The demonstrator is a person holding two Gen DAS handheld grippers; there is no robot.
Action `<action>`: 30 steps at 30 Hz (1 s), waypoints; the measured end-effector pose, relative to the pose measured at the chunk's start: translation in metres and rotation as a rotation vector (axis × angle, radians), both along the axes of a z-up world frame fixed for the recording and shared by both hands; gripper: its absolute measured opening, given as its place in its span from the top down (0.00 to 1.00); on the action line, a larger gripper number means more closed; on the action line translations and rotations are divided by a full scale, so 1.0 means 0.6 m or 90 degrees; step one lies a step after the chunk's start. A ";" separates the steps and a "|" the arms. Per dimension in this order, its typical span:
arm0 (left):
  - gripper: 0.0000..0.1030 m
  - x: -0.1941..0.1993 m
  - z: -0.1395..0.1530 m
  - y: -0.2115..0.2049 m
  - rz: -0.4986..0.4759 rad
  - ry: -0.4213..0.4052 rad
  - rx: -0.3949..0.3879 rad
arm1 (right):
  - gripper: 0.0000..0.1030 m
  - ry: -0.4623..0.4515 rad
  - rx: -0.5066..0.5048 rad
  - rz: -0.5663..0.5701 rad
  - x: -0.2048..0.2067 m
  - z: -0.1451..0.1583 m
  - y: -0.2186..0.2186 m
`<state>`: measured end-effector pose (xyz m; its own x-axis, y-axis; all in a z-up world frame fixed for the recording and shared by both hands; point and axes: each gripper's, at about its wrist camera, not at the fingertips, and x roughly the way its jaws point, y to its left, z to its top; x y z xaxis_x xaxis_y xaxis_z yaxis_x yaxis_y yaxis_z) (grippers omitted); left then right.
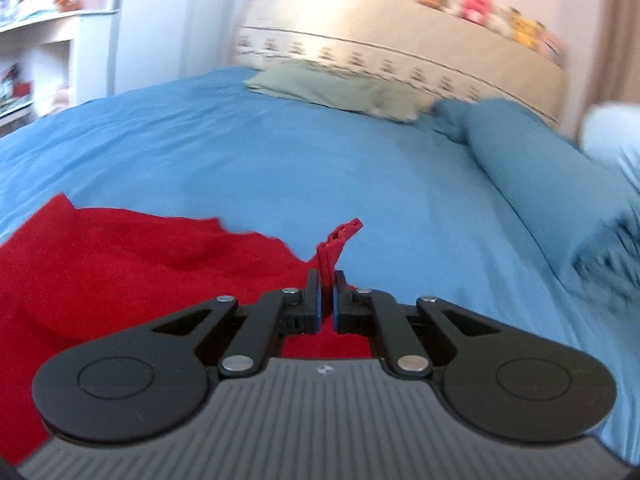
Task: Fold small clothes
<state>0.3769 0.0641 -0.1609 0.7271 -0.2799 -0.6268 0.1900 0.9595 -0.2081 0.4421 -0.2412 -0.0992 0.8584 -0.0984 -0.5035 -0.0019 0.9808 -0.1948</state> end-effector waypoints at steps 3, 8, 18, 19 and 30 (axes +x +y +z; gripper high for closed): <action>0.00 0.003 -0.003 -0.004 -0.003 0.004 0.004 | 0.80 0.026 0.042 -0.044 -0.013 -0.024 -0.048; 0.00 0.011 -0.001 -0.013 -0.010 0.002 0.005 | 0.80 0.057 0.087 -0.075 -0.024 -0.075 -0.074; 0.00 0.077 0.024 -0.044 -0.014 -0.044 -0.009 | 0.17 0.006 0.095 -0.090 -0.086 -0.098 -0.070; 0.00 0.089 0.022 -0.045 -0.010 -0.043 -0.015 | 0.17 0.005 0.103 -0.068 -0.089 -0.100 -0.065; 0.00 0.156 -0.017 -0.057 -0.011 0.023 0.016 | 0.11 0.050 0.178 -0.037 -0.096 -0.127 -0.078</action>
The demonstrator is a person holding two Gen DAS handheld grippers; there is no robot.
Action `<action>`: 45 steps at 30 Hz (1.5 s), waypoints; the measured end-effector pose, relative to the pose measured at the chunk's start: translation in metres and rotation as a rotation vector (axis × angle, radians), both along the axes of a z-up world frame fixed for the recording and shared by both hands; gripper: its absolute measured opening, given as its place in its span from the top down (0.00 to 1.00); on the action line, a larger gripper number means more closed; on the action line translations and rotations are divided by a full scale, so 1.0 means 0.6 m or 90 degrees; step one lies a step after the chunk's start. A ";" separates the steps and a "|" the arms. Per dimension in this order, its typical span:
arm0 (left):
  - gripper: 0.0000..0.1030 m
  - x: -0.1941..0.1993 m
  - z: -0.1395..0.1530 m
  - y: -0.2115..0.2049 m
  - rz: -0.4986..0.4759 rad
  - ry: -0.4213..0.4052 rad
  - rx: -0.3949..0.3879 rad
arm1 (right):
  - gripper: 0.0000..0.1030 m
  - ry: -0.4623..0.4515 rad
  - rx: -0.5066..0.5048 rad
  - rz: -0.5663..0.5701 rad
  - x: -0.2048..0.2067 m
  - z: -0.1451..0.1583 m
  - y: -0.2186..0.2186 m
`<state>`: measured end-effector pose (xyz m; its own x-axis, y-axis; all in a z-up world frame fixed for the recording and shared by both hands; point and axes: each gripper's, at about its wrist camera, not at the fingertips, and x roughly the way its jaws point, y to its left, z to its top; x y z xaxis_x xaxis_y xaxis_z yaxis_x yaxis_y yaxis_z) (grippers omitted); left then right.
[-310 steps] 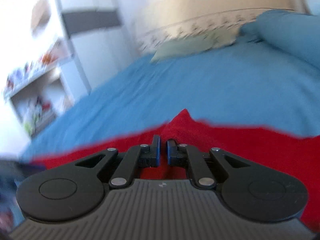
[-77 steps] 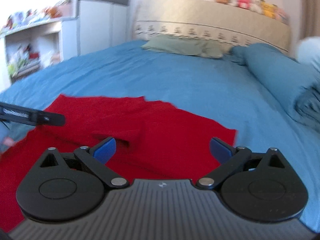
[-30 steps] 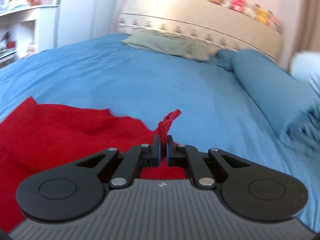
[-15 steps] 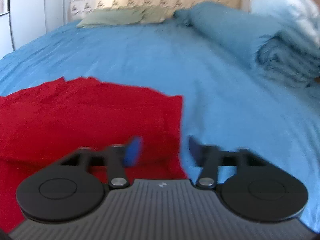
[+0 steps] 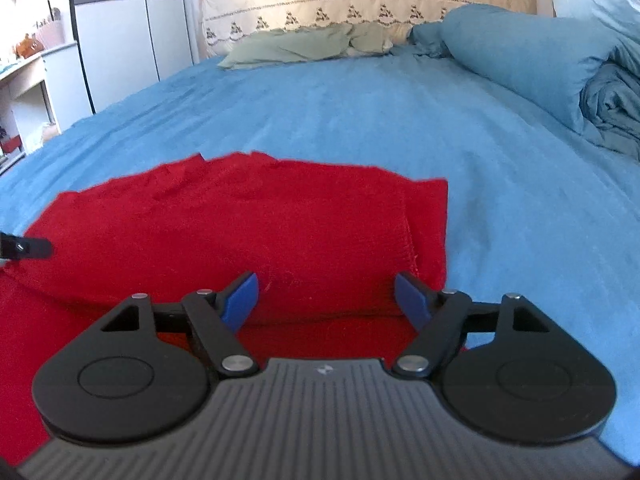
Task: Fold small clothes
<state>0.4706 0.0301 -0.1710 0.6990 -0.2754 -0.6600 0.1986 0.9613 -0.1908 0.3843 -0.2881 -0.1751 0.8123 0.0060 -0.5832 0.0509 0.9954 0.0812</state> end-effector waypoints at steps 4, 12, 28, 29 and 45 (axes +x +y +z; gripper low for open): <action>0.00 -0.064 0.076 0.025 0.021 -0.061 -0.027 | 0.11 -0.079 -0.006 -0.001 -0.047 0.066 0.000; 0.00 -0.274 0.239 0.093 0.074 -0.154 -0.031 | 0.00 -0.227 -0.044 0.013 -0.280 0.247 0.014; 0.05 -0.544 0.066 0.153 0.051 0.074 -0.074 | 0.00 -0.014 0.013 -0.076 -0.612 0.179 0.012; 0.08 -0.546 0.053 0.149 0.054 0.073 -0.064 | 0.00 -0.005 0.014 -0.088 -0.621 0.165 0.010; 0.39 -0.572 -0.022 0.135 0.039 0.024 -0.037 | 0.00 0.075 0.103 -0.090 -0.629 0.036 0.002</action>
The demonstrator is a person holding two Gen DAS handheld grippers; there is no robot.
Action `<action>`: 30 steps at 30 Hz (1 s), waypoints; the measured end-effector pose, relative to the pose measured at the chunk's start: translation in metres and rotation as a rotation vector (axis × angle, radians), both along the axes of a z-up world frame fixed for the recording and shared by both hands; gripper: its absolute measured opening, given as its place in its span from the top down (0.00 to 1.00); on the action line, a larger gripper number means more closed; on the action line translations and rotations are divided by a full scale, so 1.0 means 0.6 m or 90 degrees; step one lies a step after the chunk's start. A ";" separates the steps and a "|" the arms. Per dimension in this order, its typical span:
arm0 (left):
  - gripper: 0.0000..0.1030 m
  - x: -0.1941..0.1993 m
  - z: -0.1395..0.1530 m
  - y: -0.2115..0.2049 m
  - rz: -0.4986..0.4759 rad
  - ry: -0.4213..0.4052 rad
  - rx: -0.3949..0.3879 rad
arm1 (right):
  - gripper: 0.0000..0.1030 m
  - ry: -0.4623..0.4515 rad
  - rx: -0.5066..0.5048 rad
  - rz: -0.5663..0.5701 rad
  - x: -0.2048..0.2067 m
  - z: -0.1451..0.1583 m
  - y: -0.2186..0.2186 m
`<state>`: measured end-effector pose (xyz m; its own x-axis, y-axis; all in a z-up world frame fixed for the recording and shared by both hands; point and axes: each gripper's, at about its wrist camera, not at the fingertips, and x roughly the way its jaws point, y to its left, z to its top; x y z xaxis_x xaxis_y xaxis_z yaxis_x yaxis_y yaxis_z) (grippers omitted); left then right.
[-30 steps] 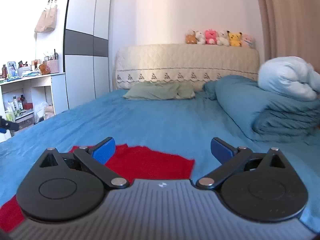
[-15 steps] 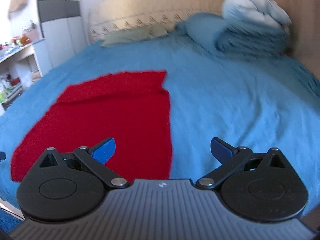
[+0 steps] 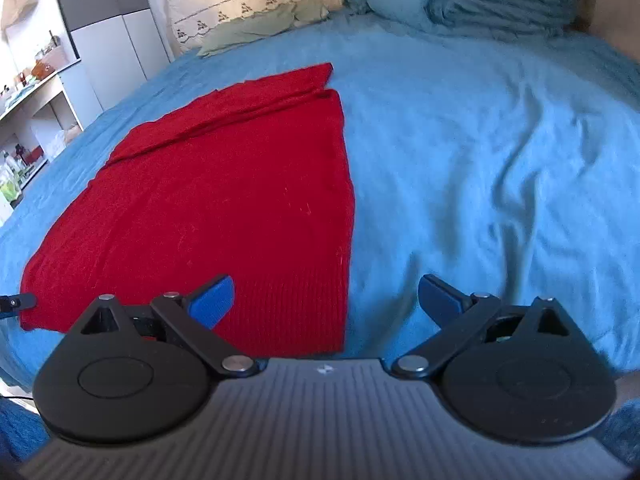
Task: Fold small clothes
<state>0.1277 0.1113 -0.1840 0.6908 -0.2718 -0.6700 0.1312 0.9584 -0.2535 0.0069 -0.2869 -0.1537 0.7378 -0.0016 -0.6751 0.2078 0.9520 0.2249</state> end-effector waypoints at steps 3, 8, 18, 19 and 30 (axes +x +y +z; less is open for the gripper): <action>0.39 -0.004 0.001 0.010 0.006 -0.005 -0.025 | 0.00 0.004 0.008 -0.005 0.000 -0.004 -0.002; 0.40 -0.004 0.000 0.024 0.013 0.004 -0.063 | 0.00 0.004 -0.002 -0.008 0.000 -0.002 0.004; 0.61 -0.001 -0.007 0.016 -0.003 0.027 -0.062 | 0.15 0.029 -0.006 -0.003 0.008 -0.012 0.005; 0.65 -0.001 -0.008 0.021 0.004 0.029 -0.065 | 0.17 0.028 -0.008 0.000 0.008 -0.012 0.006; 0.77 0.003 -0.011 0.031 0.015 0.046 -0.078 | 0.30 0.034 -0.035 0.027 0.011 -0.017 0.021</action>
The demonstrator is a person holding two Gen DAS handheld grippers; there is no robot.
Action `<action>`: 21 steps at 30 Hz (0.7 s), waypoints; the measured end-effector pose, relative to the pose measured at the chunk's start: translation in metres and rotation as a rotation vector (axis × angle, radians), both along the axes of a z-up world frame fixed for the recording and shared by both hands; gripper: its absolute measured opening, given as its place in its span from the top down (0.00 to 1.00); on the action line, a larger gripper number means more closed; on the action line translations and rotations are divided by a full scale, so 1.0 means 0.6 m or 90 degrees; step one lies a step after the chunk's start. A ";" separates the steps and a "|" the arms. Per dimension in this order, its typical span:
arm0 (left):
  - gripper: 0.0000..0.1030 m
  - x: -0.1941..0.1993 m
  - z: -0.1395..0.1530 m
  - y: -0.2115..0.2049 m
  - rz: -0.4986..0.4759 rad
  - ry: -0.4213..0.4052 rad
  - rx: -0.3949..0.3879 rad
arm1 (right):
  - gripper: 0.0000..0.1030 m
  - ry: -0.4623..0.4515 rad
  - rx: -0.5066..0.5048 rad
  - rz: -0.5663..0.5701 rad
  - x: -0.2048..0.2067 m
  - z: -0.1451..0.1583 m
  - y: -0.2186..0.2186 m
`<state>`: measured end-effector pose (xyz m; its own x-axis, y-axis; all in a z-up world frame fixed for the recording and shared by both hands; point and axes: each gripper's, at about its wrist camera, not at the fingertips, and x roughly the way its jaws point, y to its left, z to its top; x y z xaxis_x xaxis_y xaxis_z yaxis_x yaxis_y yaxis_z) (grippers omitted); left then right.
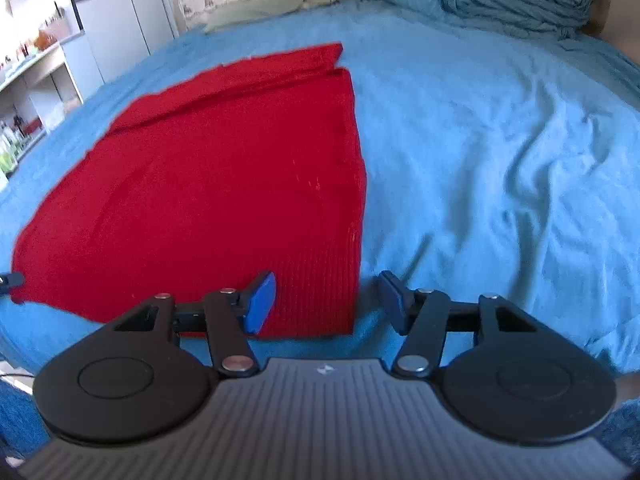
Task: Fold small clothes
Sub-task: 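Grasp the sweater hem with the left tool while the right tool grasps the hem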
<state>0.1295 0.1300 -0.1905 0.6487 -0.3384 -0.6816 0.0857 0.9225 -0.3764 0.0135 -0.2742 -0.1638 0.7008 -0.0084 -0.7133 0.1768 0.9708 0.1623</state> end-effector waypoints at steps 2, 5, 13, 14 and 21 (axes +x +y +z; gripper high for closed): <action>0.77 0.002 -0.001 0.001 -0.003 0.002 0.001 | 0.30 0.004 0.004 0.000 0.003 -0.004 -0.002; 0.84 0.004 0.000 -0.001 -0.007 0.005 0.009 | 0.46 0.006 0.008 0.005 0.005 -0.006 0.000; 0.94 -0.004 0.035 -0.008 -0.020 -0.015 0.024 | 0.80 -0.012 0.014 0.029 0.000 0.013 0.009; 0.94 -0.005 0.048 -0.004 -0.020 -0.026 0.018 | 0.80 -0.025 0.029 0.028 -0.002 0.022 0.003; 0.94 0.014 0.149 0.005 -0.017 -0.114 -0.010 | 0.80 -0.132 0.129 0.007 0.011 0.112 -0.036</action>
<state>0.1380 0.1332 -0.1014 0.7503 -0.3662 -0.5505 0.1766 0.9133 -0.3669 0.0204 -0.2960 -0.0965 0.8312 0.1277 -0.5411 0.1092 0.9168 0.3842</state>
